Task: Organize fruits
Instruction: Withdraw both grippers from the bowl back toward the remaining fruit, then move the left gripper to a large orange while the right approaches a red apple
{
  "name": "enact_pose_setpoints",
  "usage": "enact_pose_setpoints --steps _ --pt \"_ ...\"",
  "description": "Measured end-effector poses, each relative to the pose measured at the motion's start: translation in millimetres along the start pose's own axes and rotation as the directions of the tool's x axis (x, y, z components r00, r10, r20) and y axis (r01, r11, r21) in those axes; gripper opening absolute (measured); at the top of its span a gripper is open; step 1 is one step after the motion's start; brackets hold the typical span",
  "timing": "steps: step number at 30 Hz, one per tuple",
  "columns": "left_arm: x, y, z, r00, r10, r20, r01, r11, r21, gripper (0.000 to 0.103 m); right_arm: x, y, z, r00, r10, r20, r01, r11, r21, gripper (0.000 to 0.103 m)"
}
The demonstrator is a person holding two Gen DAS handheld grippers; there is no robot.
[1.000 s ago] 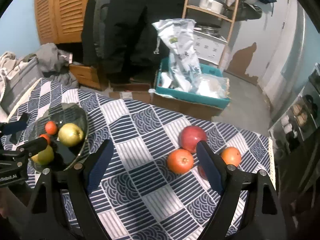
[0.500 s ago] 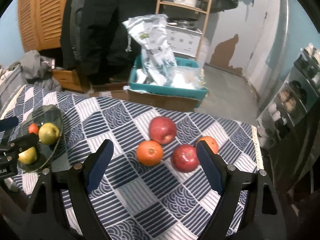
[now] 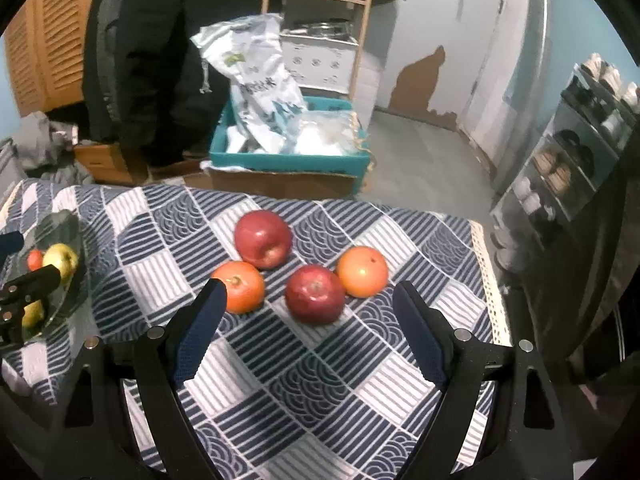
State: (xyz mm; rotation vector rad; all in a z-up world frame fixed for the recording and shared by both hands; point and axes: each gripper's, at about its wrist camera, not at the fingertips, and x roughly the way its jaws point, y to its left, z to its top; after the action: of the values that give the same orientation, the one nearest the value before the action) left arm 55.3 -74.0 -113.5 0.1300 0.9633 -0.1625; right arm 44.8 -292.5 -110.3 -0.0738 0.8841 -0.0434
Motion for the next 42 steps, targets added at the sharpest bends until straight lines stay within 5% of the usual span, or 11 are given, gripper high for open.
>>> enact_pose_setpoints --steps 18,42 --pt "50.9 -43.9 13.6 0.998 -0.015 -0.066 0.020 0.997 0.075 0.081 61.3 -32.3 -15.1 0.992 0.024 -0.126 -0.020 0.999 0.032 0.084" --pt "131.4 -53.9 25.6 0.992 -0.042 -0.122 0.052 0.996 0.079 0.081 174.1 -22.1 -24.5 0.945 0.115 -0.307 -0.099 0.993 0.070 0.084"
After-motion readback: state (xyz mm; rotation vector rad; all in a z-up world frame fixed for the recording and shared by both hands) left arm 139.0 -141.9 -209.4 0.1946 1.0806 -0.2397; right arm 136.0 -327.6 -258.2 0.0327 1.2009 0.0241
